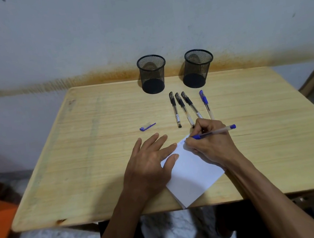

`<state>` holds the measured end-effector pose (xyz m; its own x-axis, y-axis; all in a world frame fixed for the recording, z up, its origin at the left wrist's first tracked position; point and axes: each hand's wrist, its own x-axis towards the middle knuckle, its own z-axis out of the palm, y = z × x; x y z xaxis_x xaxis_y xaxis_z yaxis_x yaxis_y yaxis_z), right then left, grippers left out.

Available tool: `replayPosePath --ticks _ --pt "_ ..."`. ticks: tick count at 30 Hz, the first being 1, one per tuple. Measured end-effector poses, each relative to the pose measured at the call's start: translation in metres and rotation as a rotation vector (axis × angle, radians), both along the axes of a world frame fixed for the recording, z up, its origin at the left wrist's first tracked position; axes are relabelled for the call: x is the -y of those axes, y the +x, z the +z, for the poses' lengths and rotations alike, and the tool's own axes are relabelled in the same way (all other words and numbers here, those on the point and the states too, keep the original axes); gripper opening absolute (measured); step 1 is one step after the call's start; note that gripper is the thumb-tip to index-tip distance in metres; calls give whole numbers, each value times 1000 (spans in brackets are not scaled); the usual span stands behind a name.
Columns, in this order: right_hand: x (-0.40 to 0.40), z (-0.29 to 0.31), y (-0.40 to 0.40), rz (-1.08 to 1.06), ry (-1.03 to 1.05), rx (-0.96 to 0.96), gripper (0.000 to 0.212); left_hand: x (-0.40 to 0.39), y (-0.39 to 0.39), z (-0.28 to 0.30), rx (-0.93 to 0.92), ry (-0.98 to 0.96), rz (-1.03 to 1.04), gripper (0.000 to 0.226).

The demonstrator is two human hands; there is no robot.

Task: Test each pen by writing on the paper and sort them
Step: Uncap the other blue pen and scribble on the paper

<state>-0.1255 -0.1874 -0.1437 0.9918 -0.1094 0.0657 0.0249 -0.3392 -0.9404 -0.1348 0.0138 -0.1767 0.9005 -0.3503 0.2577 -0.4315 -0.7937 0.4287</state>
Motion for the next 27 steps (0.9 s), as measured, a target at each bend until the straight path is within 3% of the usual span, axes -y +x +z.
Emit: replayPosePath --ticks 27 --pt "0 2 -1 -71 -71 10 19 1 0 -3 35 -32 9 44"
